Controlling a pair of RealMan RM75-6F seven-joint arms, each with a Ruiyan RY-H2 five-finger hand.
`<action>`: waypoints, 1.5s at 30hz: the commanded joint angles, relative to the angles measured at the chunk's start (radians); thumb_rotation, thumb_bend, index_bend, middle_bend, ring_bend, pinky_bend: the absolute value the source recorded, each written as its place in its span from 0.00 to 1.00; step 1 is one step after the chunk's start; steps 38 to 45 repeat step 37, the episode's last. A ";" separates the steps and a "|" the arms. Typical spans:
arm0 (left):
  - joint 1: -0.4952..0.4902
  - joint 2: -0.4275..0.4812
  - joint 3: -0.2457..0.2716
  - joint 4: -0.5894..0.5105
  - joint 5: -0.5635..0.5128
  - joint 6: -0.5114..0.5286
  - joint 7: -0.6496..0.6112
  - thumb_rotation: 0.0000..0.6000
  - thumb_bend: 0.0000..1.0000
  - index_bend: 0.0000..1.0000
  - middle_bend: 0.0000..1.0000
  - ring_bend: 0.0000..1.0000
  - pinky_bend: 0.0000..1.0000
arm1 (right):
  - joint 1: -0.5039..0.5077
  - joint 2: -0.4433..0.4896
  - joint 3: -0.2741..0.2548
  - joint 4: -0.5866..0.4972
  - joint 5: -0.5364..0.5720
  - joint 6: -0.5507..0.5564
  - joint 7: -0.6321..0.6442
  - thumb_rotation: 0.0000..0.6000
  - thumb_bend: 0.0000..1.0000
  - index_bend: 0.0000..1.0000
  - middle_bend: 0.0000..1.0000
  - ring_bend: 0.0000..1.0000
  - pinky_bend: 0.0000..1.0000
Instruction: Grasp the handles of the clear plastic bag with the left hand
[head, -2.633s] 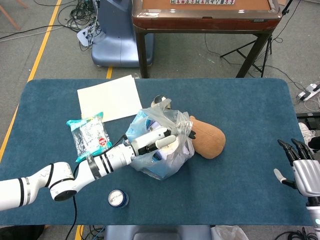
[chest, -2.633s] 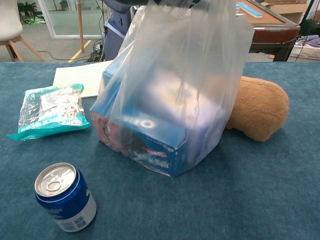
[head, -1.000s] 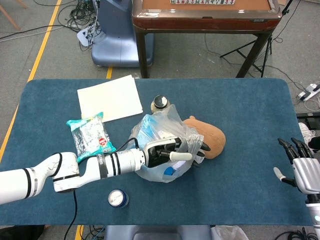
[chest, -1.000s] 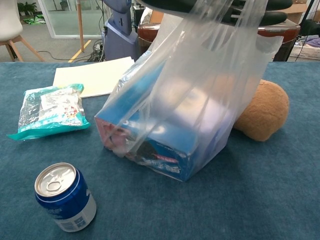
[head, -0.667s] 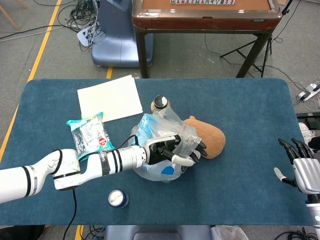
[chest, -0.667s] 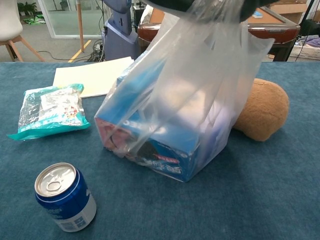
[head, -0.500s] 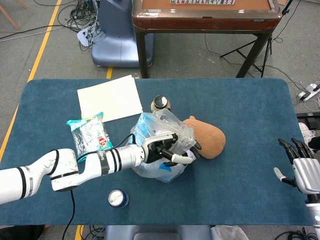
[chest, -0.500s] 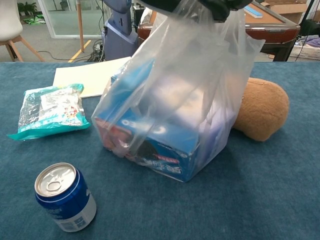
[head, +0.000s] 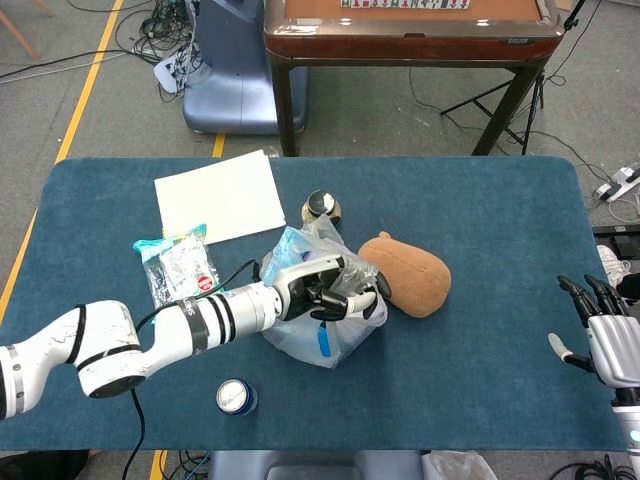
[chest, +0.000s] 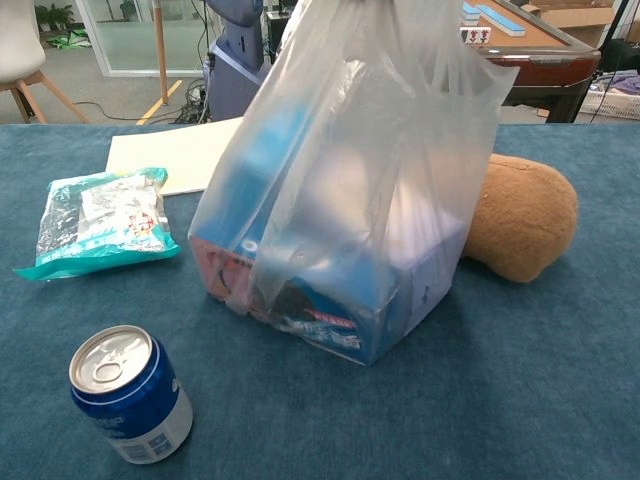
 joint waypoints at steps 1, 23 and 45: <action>0.039 0.039 -0.055 -0.017 -0.060 -0.026 0.051 1.00 0.49 0.45 0.67 0.93 1.00 | -0.002 -0.001 0.001 0.002 0.001 0.002 0.003 1.00 0.31 0.09 0.21 0.04 0.10; 0.445 0.173 -0.559 -0.081 -0.277 -0.124 0.233 1.00 0.50 0.43 0.68 0.94 1.00 | -0.006 0.003 0.000 -0.017 -0.011 0.018 -0.009 1.00 0.31 0.09 0.21 0.04 0.10; 0.557 0.077 -0.748 0.014 -0.451 -0.284 0.415 1.00 0.50 0.42 0.67 0.94 1.00 | 0.009 0.002 0.006 -0.029 -0.006 -0.001 -0.025 1.00 0.31 0.09 0.21 0.04 0.10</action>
